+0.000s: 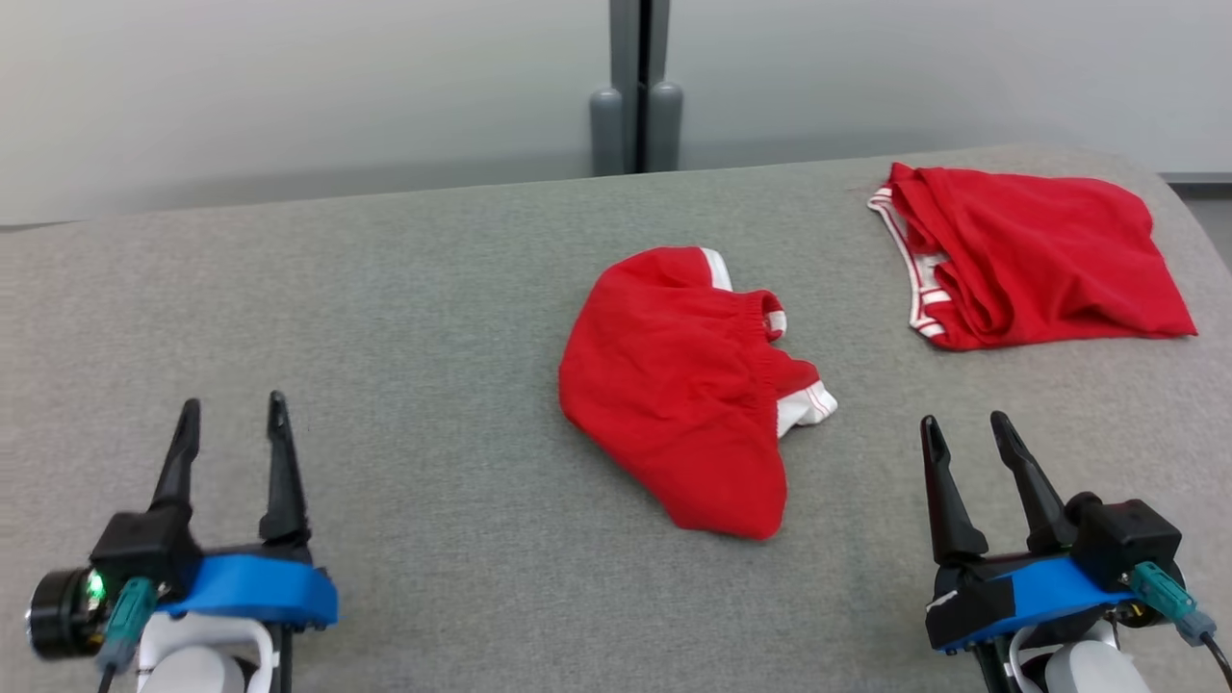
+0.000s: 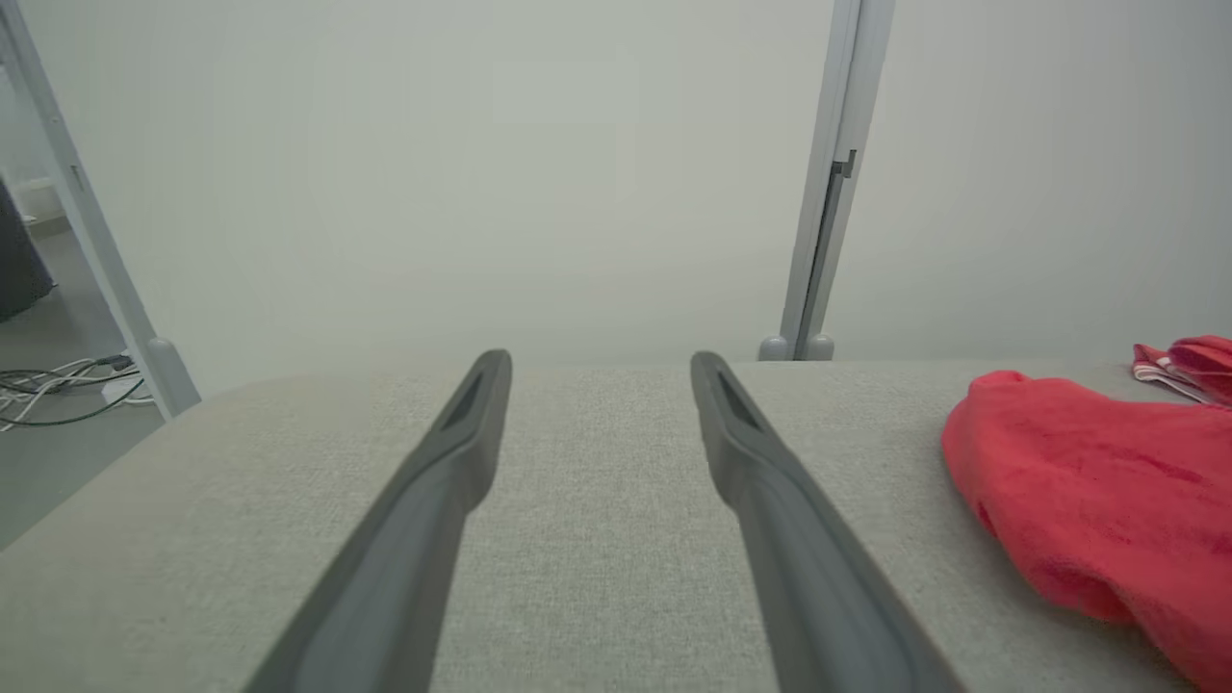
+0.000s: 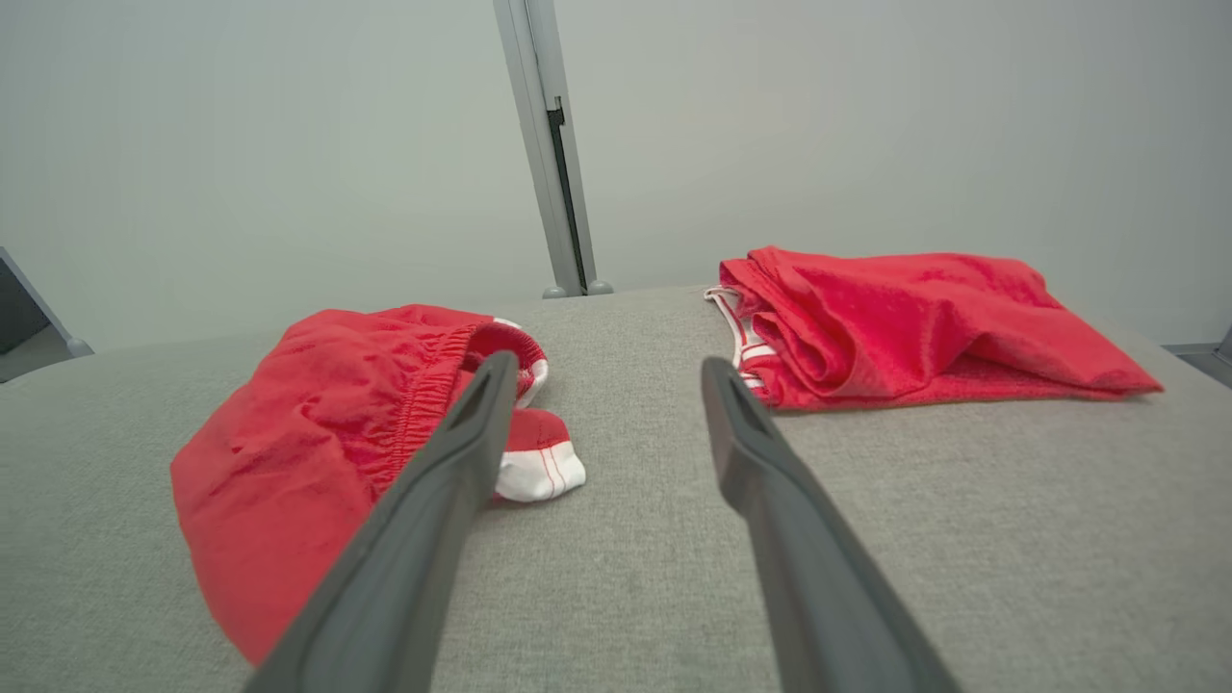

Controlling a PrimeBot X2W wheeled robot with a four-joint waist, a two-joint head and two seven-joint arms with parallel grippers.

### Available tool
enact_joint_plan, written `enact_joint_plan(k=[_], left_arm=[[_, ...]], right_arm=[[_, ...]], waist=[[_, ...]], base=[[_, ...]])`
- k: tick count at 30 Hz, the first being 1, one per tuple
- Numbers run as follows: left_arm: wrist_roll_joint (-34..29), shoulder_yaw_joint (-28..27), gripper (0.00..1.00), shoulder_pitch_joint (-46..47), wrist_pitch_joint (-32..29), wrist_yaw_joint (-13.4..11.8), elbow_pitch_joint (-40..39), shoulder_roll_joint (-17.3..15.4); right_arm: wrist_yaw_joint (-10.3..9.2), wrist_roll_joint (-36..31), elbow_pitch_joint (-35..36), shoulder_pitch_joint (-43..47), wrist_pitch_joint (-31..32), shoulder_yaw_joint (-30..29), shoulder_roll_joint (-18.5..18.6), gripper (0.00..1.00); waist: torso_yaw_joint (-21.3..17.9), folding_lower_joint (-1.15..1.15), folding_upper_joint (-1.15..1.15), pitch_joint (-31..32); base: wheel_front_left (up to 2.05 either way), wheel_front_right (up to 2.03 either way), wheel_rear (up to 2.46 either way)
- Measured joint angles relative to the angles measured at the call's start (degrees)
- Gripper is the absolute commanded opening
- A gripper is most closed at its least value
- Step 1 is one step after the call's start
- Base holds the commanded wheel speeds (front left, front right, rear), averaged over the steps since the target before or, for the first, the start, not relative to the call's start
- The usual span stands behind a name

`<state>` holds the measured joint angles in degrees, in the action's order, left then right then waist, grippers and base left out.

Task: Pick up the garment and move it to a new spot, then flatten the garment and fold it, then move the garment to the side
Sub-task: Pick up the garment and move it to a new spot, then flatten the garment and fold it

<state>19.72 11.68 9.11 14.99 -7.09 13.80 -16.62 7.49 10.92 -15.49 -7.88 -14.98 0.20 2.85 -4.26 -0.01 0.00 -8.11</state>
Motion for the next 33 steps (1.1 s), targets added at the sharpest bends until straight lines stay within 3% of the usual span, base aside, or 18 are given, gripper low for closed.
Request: enact_joint_plan(k=[10,33], left_arm=[[-2.3,-5.5,1.00,-8.5,0.0,-1.0,-6.0,2.0],[-4.7,-9.4,1.00,-11.2,0.0,2.9,-3.9,4.7]], right_arm=[[0.00,-0.8,-0.5,1.3,0.0,-0.7,0.0,1.00],[0.00,-0.8,-1.9,3.4,0.0,0.0,0.0,1.00]], waist=[[3.4,0.00,0.00,1.4],[3.6,0.00,0.00,2.7]], base=[[0.00,0.00,0.00],[0.00,0.00,0.00]])
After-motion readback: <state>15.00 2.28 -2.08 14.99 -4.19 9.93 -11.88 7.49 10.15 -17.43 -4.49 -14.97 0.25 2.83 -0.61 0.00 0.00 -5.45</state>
